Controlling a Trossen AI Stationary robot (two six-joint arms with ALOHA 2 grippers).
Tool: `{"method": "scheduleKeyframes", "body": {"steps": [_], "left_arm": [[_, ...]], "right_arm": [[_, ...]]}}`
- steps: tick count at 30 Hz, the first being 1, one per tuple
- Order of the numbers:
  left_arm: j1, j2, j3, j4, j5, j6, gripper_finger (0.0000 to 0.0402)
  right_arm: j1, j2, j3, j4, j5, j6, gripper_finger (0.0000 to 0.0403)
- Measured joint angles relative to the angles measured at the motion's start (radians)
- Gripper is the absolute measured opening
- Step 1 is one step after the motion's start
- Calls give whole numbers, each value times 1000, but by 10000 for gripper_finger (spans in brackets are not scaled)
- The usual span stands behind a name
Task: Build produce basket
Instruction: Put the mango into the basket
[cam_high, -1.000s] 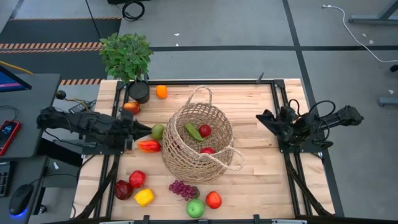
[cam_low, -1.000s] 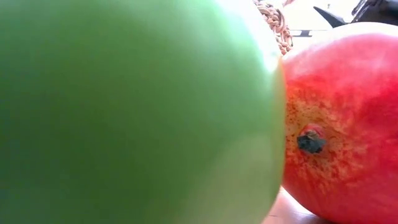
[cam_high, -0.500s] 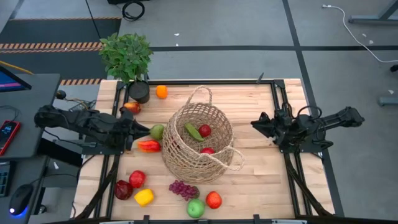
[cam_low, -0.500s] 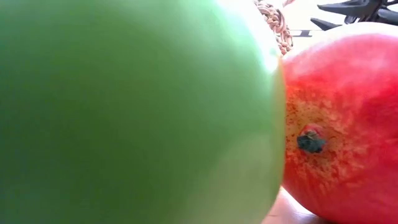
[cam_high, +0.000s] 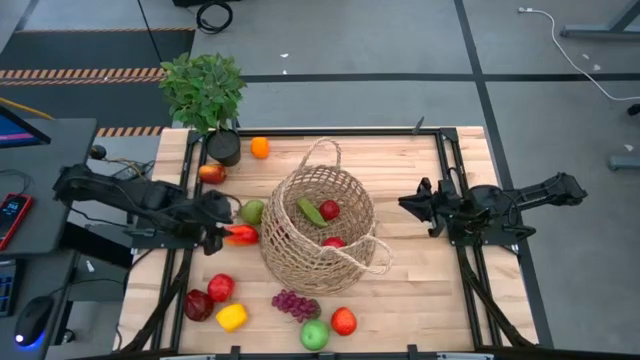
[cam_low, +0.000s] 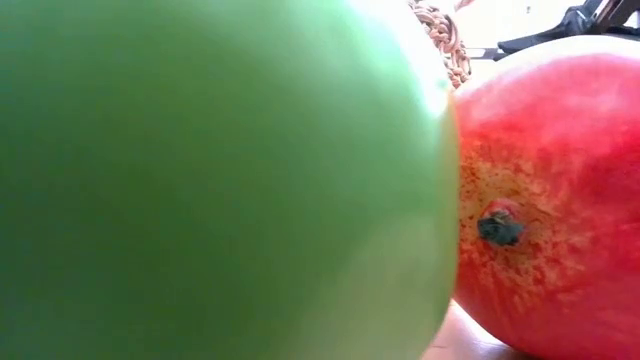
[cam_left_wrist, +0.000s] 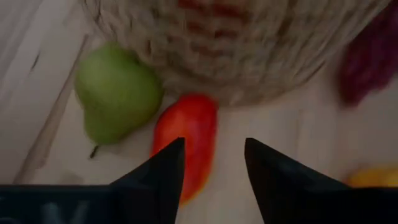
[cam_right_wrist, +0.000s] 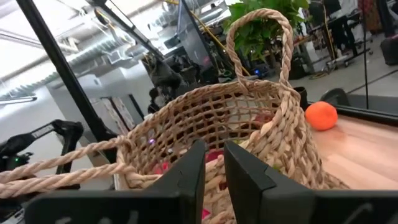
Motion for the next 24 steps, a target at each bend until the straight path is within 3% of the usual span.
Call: {"method": "scheduleKeyframes", "body": {"steps": [14,19,24], "left_arm": [[-4,326,37,-21,94,-12,253],[-4,380,111,-58,7,-3,253],[-4,385,113,-57,41,-17,236]], "right_arm": [[0,0,0,0,0,12,64],[0,0,0,0,0,12,64],[0,0,0,0,0,12,64]]}}
